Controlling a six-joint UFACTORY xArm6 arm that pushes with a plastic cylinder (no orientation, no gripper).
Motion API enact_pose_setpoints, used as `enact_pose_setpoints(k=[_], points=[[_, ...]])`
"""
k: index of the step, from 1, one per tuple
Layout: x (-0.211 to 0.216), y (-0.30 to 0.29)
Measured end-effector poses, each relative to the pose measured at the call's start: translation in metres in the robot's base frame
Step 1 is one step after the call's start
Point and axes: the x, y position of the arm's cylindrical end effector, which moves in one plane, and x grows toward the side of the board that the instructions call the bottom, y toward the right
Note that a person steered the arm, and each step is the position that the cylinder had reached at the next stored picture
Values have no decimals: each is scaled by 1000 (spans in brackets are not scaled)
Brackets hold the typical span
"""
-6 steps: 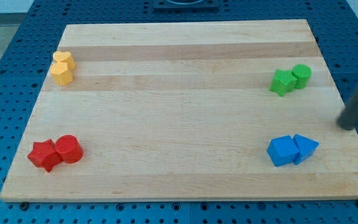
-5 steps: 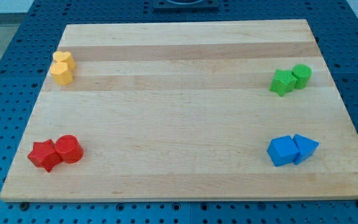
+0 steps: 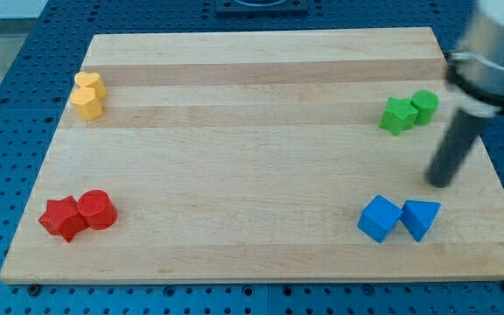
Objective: Push the blue cube to the bottom center of the board
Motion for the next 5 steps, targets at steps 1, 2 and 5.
enact_pose_setpoints(k=[1, 2, 5], points=[[30, 69], [68, 45], [39, -212]])
